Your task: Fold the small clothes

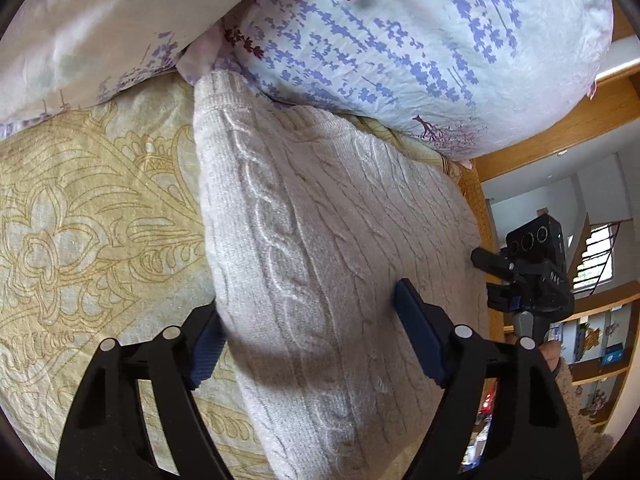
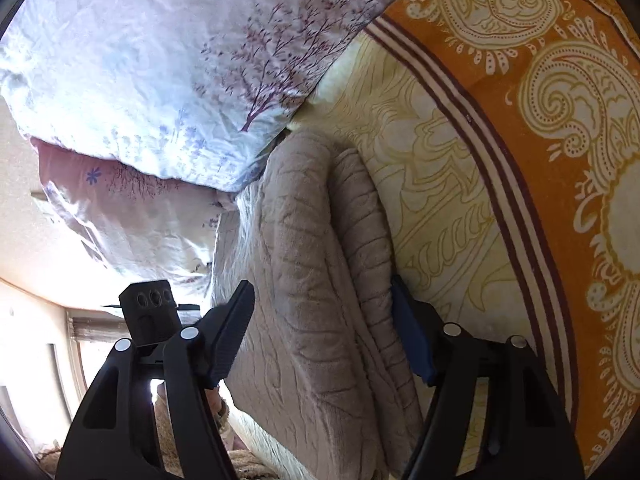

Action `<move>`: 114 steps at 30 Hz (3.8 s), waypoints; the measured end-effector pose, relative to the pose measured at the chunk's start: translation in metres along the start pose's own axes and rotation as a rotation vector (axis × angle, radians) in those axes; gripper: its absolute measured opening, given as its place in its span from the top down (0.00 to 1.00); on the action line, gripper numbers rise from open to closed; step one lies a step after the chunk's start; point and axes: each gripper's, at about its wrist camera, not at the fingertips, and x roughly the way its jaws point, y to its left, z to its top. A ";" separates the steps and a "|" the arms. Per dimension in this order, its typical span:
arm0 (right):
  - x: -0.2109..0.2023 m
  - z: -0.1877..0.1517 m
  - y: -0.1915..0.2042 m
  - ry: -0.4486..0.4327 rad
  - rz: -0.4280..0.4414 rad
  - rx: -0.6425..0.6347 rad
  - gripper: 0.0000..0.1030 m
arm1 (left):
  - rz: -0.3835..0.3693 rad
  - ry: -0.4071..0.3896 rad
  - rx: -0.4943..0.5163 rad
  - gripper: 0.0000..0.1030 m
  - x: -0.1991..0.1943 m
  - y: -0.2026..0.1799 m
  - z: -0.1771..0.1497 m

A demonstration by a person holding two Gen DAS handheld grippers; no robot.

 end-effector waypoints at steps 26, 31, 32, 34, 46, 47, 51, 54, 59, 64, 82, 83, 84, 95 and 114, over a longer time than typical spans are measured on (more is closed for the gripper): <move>0.032 -0.008 0.032 -0.018 -0.046 -0.073 0.55 | -0.092 -0.013 -0.025 0.53 -0.009 0.005 -0.016; 0.031 -0.020 0.046 -0.029 0.093 -0.049 0.68 | -0.189 -0.038 -0.064 0.64 -0.027 0.012 -0.022; 0.031 -0.024 0.051 -0.028 0.124 -0.049 0.68 | -0.228 -0.044 -0.073 0.65 -0.035 0.015 -0.024; 0.037 -0.031 0.061 -0.011 0.162 -0.056 0.69 | -0.262 -0.062 -0.073 0.65 -0.053 0.019 -0.031; 0.140 -0.065 0.141 0.094 0.141 -0.230 0.69 | -0.160 -0.223 -0.152 0.64 -0.157 0.104 -0.096; 0.146 -0.062 0.145 0.091 0.106 -0.245 0.69 | -0.145 -0.229 -0.174 0.63 -0.156 0.109 -0.097; 0.161 -0.063 0.137 0.129 0.017 -0.207 0.65 | -0.067 -0.216 -0.242 0.52 -0.136 0.130 -0.100; 0.156 -0.062 0.138 0.129 0.000 -0.197 0.63 | -0.022 -0.224 -0.211 0.50 -0.135 0.124 -0.095; 0.148 -0.072 0.127 0.105 0.021 -0.143 0.63 | 0.044 -0.212 -0.122 0.56 -0.134 0.109 -0.080; 0.134 -0.088 0.106 0.083 0.051 -0.076 0.63 | 0.045 -0.208 -0.133 0.55 -0.138 0.121 -0.081; 0.110 -0.045 0.124 -0.047 -0.067 -0.181 0.81 | 0.189 -0.289 0.140 0.34 -0.158 0.052 -0.103; 0.107 -0.045 0.125 -0.066 -0.084 -0.186 0.84 | 0.189 -0.275 0.143 0.37 -0.154 0.053 -0.100; 0.105 -0.045 0.125 -0.080 -0.100 -0.182 0.86 | 0.187 -0.262 0.143 0.40 -0.151 0.055 -0.098; 0.088 -0.050 0.117 -0.071 -0.152 -0.176 0.57 | 0.159 -0.284 0.142 0.37 -0.148 0.065 -0.097; 0.053 -0.142 0.130 -0.063 -0.208 -0.373 0.55 | 0.432 -0.376 0.401 0.55 -0.173 0.064 -0.246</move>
